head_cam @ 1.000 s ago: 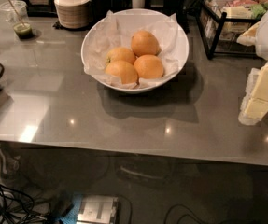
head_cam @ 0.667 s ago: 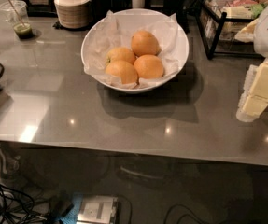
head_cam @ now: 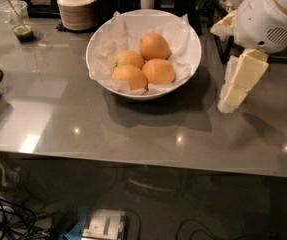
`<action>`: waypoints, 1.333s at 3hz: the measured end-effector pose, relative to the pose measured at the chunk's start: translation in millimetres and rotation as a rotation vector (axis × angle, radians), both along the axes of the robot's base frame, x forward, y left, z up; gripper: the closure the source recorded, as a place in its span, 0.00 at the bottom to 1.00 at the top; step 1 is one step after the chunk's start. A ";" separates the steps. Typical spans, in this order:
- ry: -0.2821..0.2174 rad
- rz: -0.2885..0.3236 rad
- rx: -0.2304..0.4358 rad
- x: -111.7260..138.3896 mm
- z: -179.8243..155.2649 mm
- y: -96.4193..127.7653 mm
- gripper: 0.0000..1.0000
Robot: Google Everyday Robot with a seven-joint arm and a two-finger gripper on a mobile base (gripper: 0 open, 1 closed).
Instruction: Pick orange from white bowl
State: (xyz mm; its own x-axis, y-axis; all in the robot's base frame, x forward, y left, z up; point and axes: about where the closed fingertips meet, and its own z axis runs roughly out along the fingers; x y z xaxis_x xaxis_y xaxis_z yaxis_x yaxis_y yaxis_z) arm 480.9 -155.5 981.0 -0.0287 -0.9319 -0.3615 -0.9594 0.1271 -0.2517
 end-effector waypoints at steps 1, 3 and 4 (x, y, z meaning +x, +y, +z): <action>0.010 0.099 0.071 20.1 -6.9 37.0 0.00; -0.001 0.248 0.086 52.2 -15.4 113.5 0.00; -0.045 0.250 0.043 79.4 -15.6 143.4 0.00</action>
Offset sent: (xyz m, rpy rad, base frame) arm 0.0559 0.1180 -0.0208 0.1232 0.0202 0.2777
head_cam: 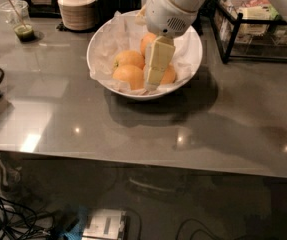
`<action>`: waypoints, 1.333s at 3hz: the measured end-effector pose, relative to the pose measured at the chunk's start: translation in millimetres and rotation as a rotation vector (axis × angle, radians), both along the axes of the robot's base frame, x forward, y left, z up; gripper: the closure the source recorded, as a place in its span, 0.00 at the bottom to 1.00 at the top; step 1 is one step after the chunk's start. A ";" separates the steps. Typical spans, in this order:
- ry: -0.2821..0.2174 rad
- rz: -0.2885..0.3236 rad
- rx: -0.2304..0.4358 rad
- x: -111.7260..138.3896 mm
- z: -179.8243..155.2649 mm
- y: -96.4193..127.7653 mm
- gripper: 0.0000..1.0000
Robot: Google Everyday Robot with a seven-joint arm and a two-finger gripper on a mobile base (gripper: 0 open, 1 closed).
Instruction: Pick orange from white bowl
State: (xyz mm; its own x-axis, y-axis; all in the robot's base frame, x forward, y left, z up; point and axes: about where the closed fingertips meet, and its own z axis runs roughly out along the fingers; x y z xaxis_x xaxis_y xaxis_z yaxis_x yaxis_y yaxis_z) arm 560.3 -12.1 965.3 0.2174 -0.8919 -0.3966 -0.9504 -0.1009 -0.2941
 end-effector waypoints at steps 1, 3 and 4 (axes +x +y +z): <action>-0.054 -0.043 -0.042 35.5 5.9 13.7 0.00; -0.071 -0.102 -0.060 40.2 7.7 -1.4 0.00; -0.023 -0.136 -0.065 74.3 -17.4 -19.6 0.00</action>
Offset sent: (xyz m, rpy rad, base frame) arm 0.0299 0.0100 0.0039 -0.0341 -0.0403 -0.0394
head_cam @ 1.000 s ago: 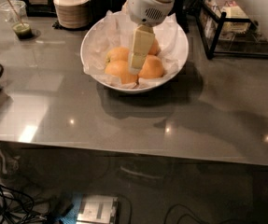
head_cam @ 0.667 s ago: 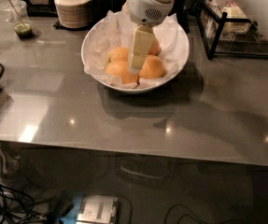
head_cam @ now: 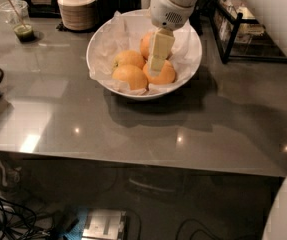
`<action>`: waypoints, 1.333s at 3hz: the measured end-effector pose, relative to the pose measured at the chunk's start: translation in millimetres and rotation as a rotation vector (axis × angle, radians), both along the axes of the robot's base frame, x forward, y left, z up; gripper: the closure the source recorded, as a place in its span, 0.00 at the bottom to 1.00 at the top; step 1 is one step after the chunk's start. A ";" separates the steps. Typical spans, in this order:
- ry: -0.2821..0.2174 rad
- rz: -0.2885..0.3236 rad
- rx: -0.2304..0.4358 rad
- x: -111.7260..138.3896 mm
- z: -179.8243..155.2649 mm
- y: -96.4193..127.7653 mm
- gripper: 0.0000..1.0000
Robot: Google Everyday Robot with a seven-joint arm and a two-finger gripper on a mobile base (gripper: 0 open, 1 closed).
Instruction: Pick orange from white bowl
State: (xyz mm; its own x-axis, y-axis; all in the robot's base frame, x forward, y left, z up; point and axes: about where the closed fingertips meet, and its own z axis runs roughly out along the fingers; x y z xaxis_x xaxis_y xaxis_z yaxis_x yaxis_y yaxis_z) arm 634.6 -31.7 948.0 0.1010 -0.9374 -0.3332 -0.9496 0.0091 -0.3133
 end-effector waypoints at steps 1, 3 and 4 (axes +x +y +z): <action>0.002 -0.001 0.001 1.6 -1.5 0.1 0.00; 0.002 -0.001 0.001 1.7 -1.6 0.1 0.42; 0.002 -0.001 0.001 1.7 -1.6 0.2 0.65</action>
Offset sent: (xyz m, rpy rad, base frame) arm 0.0016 0.0001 -0.0015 0.0009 0.0018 -0.0008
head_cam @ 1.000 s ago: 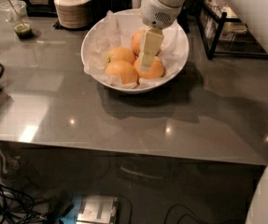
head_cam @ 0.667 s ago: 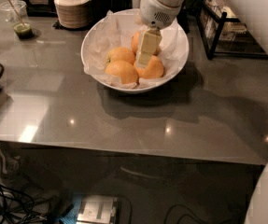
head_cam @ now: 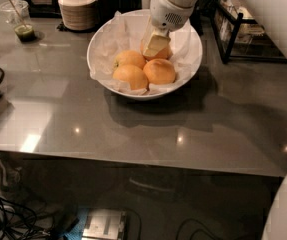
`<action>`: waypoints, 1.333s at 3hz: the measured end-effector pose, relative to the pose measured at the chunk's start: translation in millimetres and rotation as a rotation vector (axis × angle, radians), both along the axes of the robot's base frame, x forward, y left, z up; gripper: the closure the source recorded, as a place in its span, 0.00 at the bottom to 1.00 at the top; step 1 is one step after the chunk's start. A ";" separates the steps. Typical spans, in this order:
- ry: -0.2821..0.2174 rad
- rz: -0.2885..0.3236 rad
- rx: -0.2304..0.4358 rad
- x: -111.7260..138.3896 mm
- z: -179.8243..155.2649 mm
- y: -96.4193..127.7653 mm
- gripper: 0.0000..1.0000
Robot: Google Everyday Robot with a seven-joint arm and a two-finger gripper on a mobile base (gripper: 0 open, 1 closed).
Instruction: Pick orange from white bowl
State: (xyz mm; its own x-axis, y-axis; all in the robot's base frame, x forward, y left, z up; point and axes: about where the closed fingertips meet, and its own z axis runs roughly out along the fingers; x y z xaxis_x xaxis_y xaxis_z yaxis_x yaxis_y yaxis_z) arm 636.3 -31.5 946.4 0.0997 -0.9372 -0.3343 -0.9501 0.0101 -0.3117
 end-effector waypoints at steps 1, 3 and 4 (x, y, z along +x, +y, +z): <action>-0.016 -0.002 0.000 5.5 2.8 1.9 0.71; -0.073 -0.001 -0.004 17.9 19.2 5.7 0.30; -0.078 -0.006 -0.001 20.8 19.7 6.0 0.32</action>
Offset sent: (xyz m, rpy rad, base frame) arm 0.0205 0.0023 0.0268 -0.0100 -0.0917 -0.0099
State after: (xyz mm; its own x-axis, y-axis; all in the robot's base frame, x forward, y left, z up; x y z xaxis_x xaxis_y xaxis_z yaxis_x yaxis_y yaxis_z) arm 657.1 -25.5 966.1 0.1200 -0.9380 -0.3251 -0.9229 0.0152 -0.3846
